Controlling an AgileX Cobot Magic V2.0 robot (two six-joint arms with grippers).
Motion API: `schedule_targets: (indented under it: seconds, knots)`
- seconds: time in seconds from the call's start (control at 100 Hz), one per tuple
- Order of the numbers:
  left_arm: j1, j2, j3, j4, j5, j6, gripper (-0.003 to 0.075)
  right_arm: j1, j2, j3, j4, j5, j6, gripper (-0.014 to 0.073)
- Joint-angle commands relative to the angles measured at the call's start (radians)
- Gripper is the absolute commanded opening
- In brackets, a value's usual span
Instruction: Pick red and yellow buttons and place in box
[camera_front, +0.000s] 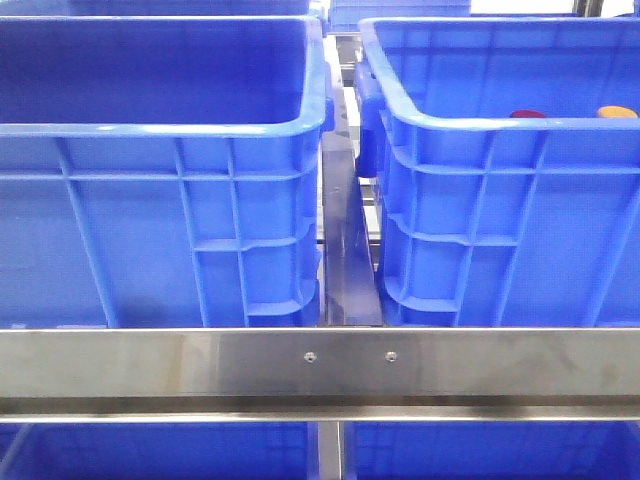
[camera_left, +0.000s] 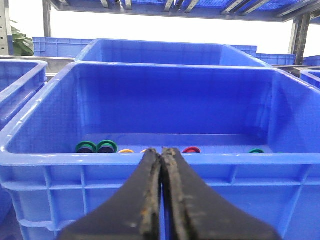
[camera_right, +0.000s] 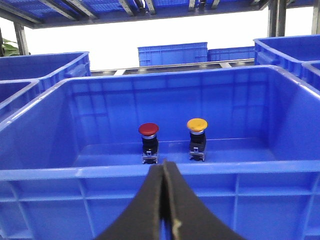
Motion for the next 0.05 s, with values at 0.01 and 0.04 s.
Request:
schedule_targets:
  seconds: [0.01, 0.04]
  knots:
    - [0.005, -0.034, 0.048, -0.009, -0.076, -0.002, -0.0019, -0.005, -0.020, -0.019, -0.002, -0.085, 0.001, -0.0068]
    - [0.005, -0.034, 0.048, -0.009, -0.076, -0.002, -0.0019, -0.005, -0.020, -0.019, -0.002, -0.085, 0.001, -0.0068]
